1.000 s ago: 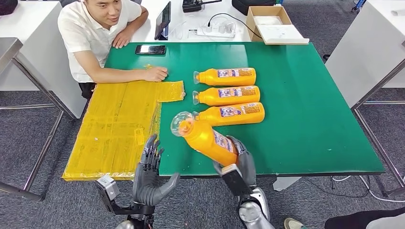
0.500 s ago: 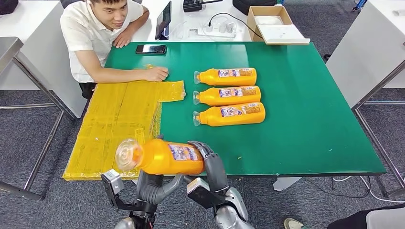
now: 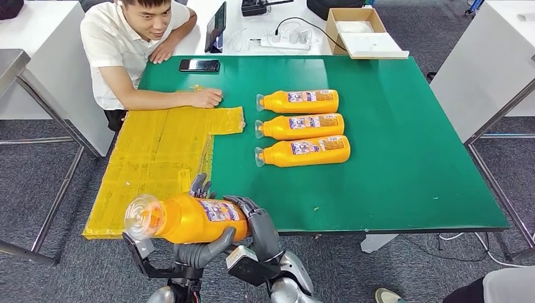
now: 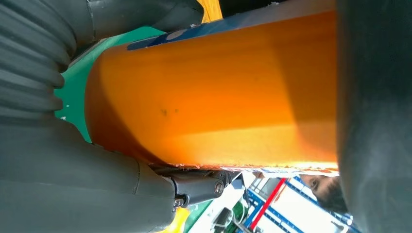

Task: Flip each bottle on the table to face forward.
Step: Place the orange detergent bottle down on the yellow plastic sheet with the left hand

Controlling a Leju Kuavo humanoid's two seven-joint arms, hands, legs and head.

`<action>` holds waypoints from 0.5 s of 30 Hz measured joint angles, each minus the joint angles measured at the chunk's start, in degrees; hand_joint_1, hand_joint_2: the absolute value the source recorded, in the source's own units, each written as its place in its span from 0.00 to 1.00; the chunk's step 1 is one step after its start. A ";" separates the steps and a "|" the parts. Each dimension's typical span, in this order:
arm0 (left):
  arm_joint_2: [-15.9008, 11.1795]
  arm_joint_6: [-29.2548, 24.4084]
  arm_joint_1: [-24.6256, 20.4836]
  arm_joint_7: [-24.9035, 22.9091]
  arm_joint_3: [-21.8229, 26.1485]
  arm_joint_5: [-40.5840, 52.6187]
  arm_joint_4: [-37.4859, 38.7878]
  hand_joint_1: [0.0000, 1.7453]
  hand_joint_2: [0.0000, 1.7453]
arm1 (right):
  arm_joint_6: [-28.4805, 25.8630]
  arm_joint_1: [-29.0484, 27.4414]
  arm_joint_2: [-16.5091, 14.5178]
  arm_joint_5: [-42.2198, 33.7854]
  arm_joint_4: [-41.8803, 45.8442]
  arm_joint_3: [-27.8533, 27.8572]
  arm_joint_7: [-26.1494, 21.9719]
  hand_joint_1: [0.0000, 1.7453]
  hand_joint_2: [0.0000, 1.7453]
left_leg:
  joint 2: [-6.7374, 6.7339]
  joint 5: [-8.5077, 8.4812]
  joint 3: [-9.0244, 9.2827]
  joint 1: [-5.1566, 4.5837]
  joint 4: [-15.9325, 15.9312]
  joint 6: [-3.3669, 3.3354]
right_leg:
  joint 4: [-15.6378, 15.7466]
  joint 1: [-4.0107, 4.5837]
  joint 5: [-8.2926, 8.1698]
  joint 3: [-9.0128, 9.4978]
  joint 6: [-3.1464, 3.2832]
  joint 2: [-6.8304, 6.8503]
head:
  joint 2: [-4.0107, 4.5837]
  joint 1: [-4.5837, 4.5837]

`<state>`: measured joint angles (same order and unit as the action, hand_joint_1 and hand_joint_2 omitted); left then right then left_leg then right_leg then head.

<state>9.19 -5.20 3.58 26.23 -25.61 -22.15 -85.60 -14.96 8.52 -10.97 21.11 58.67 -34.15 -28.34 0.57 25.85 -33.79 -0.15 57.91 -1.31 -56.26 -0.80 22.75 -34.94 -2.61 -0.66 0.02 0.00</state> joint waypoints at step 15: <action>0.34 -3.43 1.71 0.61 1.95 -2.10 -1.02 1.00 1.00 | 1.82 1.51 -0.06 -2.44 -4.97 -2.90 -0.83 0.00 0.25 | -0.03 0.00 -0.02 0.00 0.00 0.00 | 0.00 0.00 0.00 -0.05 0.00 0.00 | 0.00 -0.01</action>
<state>9.54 -8.64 5.29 26.85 -23.66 -24.24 -86.62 -13.14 10.03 -11.03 18.67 53.70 -37.05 -29.16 0.54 25.85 -33.80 -0.15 57.90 -1.31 -56.26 -0.80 22.75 -34.99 -2.61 -0.66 0.02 -0.01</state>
